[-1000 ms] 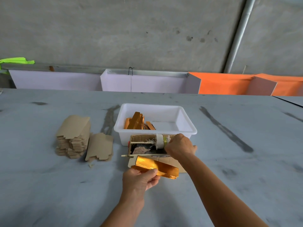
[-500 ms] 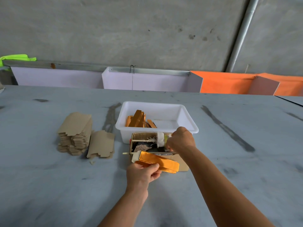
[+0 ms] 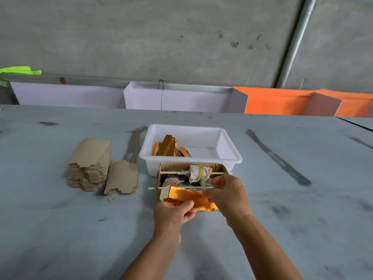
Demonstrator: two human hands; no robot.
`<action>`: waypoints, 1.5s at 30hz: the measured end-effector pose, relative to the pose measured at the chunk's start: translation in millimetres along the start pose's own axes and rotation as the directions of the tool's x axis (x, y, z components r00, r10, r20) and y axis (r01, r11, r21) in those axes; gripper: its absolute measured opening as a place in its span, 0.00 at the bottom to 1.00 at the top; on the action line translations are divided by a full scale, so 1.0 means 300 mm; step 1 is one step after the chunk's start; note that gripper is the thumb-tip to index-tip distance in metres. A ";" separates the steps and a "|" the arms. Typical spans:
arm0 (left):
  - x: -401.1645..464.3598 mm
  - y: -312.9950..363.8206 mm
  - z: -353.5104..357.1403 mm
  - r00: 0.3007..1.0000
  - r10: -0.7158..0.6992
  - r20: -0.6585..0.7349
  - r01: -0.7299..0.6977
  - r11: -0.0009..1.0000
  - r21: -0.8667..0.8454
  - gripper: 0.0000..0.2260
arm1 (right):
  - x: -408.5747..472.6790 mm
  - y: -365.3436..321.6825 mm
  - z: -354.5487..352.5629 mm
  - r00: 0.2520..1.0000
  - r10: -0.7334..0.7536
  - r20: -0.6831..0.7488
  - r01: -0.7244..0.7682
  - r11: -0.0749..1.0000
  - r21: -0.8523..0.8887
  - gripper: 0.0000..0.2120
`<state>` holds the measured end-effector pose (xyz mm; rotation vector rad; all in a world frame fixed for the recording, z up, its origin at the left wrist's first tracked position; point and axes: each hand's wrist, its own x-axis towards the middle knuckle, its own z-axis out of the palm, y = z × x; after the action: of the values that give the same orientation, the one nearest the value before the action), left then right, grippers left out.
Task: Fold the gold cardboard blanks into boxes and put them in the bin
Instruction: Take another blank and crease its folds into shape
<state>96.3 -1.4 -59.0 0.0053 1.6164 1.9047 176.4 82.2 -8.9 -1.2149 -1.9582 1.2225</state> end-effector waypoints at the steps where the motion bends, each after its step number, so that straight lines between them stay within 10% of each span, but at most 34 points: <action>1: 0.000 0.000 -0.001 1.000 0.002 -0.001 -0.002 1.000 -0.003 0.09 | -0.009 0.005 0.000 1.000 -0.004 -0.001 0.004 1.000 0.017 0.10; 28: -0.009 0.006 -0.040 0.987 0.137 0.078 -0.140 0.989 0.035 0.06 | -0.033 0.146 -0.019 0.959 -0.234 0.159 0.251 0.963 -0.097 0.12; 38: -0.037 -0.006 -0.039 0.982 0.168 0.082 -0.163 0.985 -0.059 0.07 | -0.109 0.136 0.017 0.950 -0.241 0.197 0.144 0.901 0.408 0.11; 45: -0.054 0.000 -0.037 0.974 0.212 0.078 -0.207 0.976 -0.071 0.07 | -0.131 0.107 0.045 0.943 -0.236 0.234 0.113 0.890 0.441 0.10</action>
<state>104.9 -18.6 -55.4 0.2366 1.5498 2.0834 197.1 47.5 -42.8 -0.6554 -1.8068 1.6851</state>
